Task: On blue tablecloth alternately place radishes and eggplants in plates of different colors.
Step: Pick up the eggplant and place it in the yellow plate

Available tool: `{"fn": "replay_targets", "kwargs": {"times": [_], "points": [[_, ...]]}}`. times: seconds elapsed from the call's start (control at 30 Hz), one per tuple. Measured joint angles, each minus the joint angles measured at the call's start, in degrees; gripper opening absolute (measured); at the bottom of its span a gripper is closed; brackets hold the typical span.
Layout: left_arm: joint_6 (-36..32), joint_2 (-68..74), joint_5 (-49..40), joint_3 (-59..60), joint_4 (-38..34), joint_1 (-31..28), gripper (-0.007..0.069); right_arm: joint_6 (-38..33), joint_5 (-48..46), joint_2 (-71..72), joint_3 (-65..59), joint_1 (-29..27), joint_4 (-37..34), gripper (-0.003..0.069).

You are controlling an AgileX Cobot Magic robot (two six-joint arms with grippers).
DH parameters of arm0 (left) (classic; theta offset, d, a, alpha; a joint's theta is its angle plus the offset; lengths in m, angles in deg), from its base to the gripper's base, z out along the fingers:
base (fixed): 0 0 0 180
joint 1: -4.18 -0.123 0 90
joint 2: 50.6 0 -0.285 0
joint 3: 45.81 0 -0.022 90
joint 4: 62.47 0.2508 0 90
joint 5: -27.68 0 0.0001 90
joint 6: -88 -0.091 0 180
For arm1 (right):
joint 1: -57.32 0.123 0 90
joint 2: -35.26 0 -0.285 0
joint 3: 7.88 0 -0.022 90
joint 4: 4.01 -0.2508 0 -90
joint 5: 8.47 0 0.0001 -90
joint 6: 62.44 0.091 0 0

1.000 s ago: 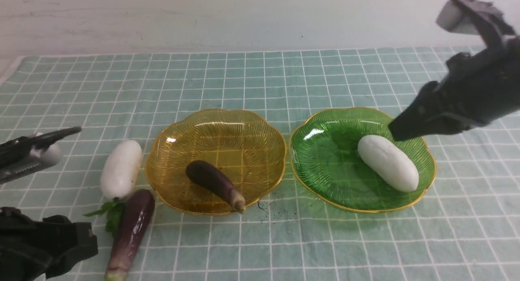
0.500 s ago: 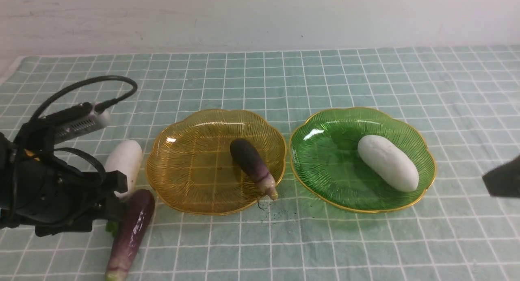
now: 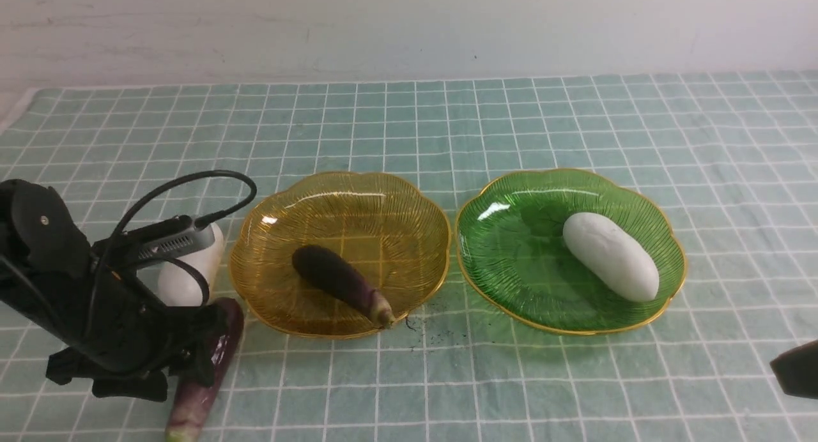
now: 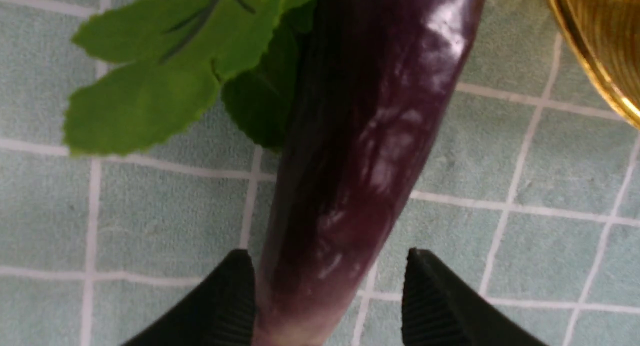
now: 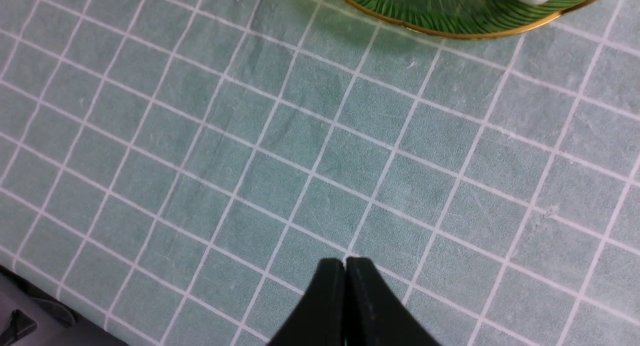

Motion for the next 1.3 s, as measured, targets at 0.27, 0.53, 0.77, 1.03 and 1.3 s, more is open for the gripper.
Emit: {"fn": "replay_targets", "kwargs": {"times": [0.27, 0.53, 0.77, 1.03, 1.3], "points": [[-0.6, 5.3, 1.0, -0.3, -0.2, 0.0, 0.0363, 0.0, 0.0, 0.0, 0.0, 0.0, 0.1, -0.0015], [-0.6, 4.5, -3.3, -2.2, 2.0, 0.0, 0.0288, 0.0, 0.0, 0.0, 0.0, 0.0, 0.1, -0.0015], [-0.6, -4.3, -13.7, -12.5, 3.3, 0.0, 0.0288, 0.0, 0.0, 0.0, 0.0, 0.0, 0.2, -0.0015], [-4.8, -2.5, -9.8, -20.7, -8.8, 3.9, 0.0288, 0.0, 0.6, 0.0, 0.0, 0.0, 0.2, -0.0015], [-5.3, 7.8, -0.7, -20.8, -11.4, 8.9, 0.0288, 0.0, 1.6, 0.0, 0.0, 0.0, 0.2, -0.0015]]}}
